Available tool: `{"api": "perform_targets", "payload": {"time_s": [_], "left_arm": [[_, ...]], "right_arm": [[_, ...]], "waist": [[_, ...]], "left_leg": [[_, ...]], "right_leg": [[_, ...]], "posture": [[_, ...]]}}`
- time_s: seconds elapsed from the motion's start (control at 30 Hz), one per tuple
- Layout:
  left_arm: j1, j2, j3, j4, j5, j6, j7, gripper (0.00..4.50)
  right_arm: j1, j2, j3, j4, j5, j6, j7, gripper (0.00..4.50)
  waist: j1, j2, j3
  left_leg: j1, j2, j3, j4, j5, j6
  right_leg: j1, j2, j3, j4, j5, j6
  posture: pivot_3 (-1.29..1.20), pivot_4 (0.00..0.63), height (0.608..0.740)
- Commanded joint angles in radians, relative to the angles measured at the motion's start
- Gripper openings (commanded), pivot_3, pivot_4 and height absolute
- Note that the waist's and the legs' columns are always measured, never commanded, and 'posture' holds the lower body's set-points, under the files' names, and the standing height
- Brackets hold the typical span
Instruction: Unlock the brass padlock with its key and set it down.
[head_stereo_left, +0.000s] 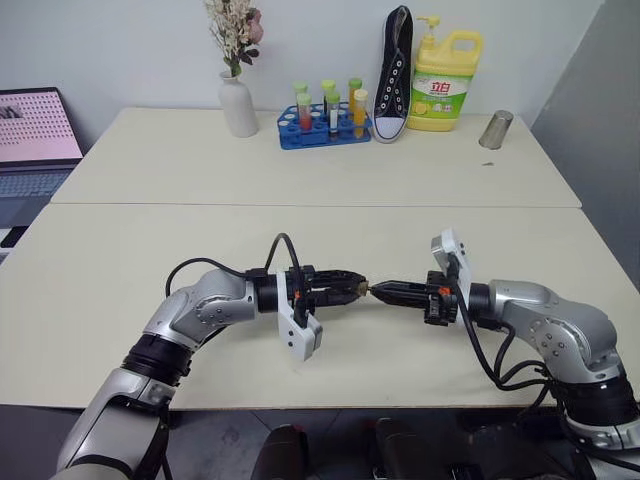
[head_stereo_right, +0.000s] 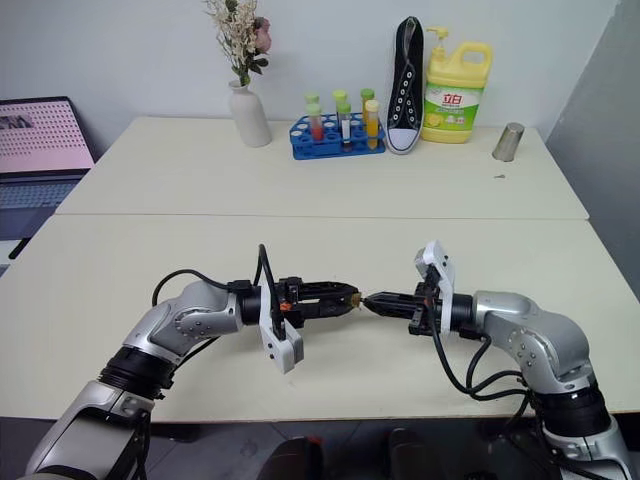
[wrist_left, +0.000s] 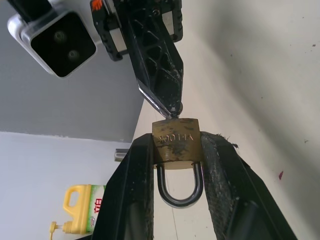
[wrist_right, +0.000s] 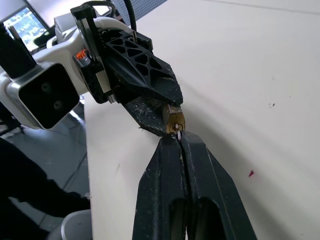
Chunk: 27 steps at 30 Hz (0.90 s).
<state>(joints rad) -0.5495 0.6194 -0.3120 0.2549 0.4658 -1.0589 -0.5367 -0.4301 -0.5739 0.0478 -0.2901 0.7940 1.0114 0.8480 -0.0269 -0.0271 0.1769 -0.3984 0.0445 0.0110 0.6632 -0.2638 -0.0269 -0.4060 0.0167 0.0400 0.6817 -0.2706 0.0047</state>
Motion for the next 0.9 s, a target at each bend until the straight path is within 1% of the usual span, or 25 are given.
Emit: {"api": "perform_targets", "payload": {"time_s": [0.03, 0.2, 0.47, 0.77, 0.9], "left_arm": [[-0.011, 0.001, -0.008, -0.019, 0.023, -0.024, 0.026, 0.96], [-0.004, -0.001, -0.017, -0.022, 0.048, -0.039, 0.044, 0.96], [0.009, -0.002, -0.017, -0.034, 0.091, -0.042, 0.080, 0.96], [0.013, 0.008, -0.026, -0.033, 0.106, -0.046, 0.106, 0.96], [0.013, 0.010, -0.030, -0.034, 0.099, -0.046, 0.108, 0.96]], "right_arm": [[-0.079, -0.002, -0.024, 0.037, 0.116, 0.167, 0.006, 0.00], [-0.167, 0.033, -0.060, 0.132, 0.174, 0.344, -0.050, 0.00], [-0.245, 0.095, -0.130, 0.233, 0.197, 0.508, -0.115, 0.00], [-0.264, 0.147, -0.197, 0.258, 0.200, 0.597, -0.155, 0.00], [-0.254, 0.138, -0.177, 0.225, 0.196, 0.587, -0.142, 0.00]], "waist": [[0.000, 0.000, 0.000], [0.000, 0.000, 0.000], [0.000, 0.000, 0.000], [0.000, 0.000, 0.000], [-0.001, 0.000, 0.000]], "left_leg": [[0.000, 0.000, 0.000, 0.000, 0.000, 0.000], [0.000, 0.000, 0.000, 0.000, 0.000, 0.000], [-0.001, 0.000, 0.000, 0.000, 0.000, 0.000], [-0.001, 0.000, 0.000, -0.001, 0.000, 0.000], [-0.001, 0.000, 0.000, -0.001, 0.000, 0.000]], "right_leg": [[0.000, 0.000, 0.000, 0.000, 0.000, 0.000], [0.000, 0.000, 0.000, 0.000, 0.000, 0.000], [0.000, -0.001, 0.000, 0.000, 0.000, 0.000], [-0.001, -0.001, -0.001, 0.000, 0.000, 0.000], [-0.001, -0.001, -0.001, 0.000, 0.000, 0.000]], "posture": [[0.00, 0.150, 0.740], [0.00, 0.150, 0.740], [0.00, 0.150, 0.740], [0.00, 0.150, 0.740], [0.00, 0.150, 0.740]]}}
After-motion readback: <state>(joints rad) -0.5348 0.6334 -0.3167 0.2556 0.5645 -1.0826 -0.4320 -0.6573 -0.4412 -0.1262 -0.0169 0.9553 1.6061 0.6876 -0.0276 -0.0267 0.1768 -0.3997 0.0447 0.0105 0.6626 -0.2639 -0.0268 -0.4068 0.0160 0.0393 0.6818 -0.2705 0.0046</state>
